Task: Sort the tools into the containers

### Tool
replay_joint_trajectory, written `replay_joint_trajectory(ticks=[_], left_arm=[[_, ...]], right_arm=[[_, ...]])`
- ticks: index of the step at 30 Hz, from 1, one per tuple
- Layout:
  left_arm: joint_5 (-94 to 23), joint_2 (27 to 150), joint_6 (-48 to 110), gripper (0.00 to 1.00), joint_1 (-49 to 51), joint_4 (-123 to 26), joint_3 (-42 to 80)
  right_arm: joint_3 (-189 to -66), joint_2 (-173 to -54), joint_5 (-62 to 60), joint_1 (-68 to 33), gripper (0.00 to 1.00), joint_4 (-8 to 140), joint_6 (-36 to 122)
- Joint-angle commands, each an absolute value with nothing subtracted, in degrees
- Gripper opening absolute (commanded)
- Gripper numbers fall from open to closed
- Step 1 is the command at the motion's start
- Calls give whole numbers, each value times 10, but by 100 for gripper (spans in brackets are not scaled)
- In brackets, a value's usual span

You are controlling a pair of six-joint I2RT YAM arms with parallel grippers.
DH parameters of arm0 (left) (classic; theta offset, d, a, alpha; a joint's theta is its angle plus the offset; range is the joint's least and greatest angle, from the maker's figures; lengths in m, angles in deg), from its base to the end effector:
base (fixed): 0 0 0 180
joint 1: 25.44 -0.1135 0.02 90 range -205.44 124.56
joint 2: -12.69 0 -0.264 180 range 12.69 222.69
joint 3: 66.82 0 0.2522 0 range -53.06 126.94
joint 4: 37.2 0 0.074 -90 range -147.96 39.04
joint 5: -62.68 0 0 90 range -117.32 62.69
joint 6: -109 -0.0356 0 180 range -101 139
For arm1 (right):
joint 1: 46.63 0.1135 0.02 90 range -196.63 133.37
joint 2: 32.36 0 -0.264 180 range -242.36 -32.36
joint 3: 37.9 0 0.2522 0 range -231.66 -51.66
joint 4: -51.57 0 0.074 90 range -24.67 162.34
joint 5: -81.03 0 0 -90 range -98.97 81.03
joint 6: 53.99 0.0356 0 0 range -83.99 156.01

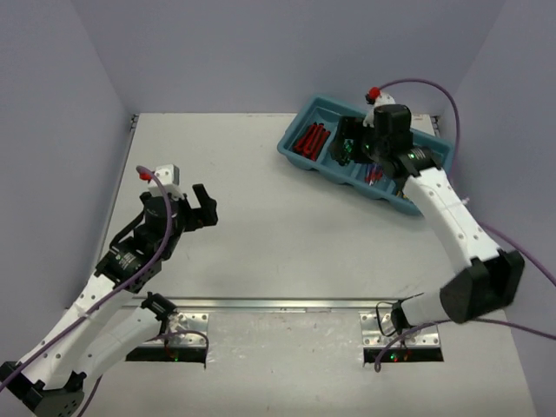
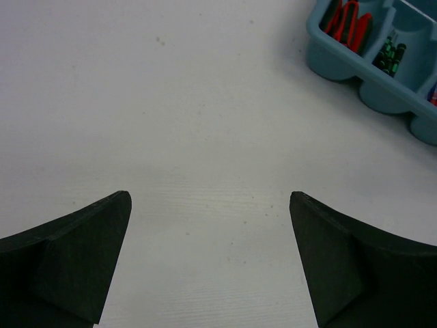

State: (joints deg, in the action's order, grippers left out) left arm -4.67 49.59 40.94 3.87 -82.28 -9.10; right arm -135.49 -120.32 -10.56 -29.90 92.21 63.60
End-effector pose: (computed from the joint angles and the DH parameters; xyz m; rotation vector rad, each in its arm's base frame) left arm 0.1306 -0.0576 0.3177 -0.1264 1.9606 -0.1927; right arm 0.3385 0.1007 0.3631 0.2194 2.1306 0.4295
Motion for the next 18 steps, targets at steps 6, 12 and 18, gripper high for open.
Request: replay_joint_trajectory(ticks=[6, 12, 18], left_arm=[[151, 520, 423, 100, 37, -852, -7], [219, 486, 457, 100, 37, -868, -32], [172, 390, 444, 100, 37, -848, -77]], right_arm=[[-1079, -824, -157, -296, 99, 1001, 543], [-1017, -701, -187, -296, 99, 1050, 534], [-962, -614, -190, -296, 99, 1069, 543]])
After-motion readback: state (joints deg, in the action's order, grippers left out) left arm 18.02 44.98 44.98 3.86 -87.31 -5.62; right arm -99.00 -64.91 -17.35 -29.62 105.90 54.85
